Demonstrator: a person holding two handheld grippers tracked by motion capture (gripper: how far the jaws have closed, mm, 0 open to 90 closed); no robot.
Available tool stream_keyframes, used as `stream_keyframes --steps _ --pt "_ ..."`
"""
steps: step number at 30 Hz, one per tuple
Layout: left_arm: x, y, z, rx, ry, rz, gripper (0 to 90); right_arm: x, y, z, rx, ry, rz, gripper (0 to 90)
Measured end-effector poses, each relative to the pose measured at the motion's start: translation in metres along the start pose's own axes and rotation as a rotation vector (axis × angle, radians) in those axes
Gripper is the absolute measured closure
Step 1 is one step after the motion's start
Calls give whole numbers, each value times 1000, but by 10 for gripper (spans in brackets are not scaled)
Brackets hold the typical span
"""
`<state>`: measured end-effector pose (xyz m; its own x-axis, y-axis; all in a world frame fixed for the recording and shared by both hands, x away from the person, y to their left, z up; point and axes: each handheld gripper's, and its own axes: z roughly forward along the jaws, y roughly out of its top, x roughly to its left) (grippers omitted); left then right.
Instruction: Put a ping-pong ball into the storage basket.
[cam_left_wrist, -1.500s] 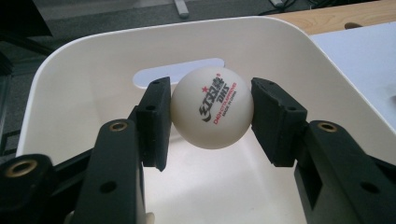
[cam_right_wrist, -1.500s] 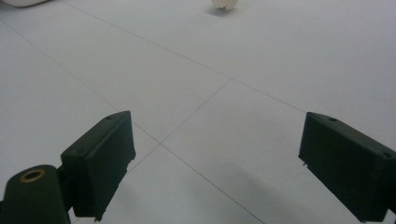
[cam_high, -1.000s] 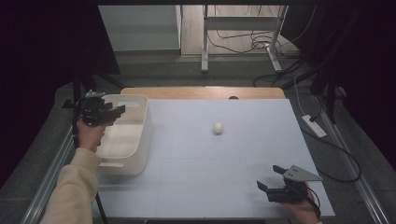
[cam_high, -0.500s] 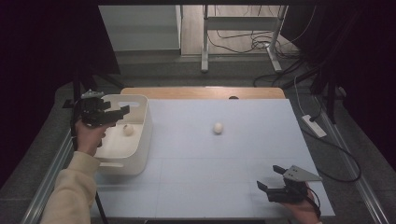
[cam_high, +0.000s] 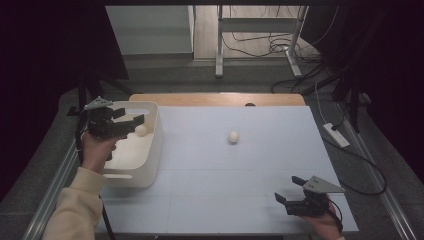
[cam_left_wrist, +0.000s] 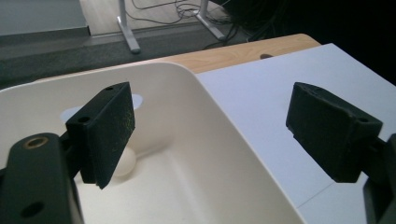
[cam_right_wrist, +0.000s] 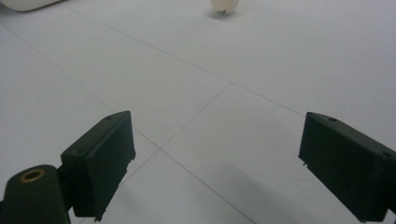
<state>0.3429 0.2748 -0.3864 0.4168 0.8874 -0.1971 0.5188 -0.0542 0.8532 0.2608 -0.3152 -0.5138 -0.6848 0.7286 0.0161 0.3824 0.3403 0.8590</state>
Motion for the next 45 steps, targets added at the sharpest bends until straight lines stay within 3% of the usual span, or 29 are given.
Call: stream_keyframes --steps 13,22,45 --pt "-11 2 -2 -20 -62 12 157 -2 0 2 -3 -1 11 106" --pt "-20 0 -4 -37 -127 10 152 -1 0 0 -7 -7 11 106" --pt "-50 0 1 -40 -203 57 151 1 -2 -4 -10 -9 8 107"
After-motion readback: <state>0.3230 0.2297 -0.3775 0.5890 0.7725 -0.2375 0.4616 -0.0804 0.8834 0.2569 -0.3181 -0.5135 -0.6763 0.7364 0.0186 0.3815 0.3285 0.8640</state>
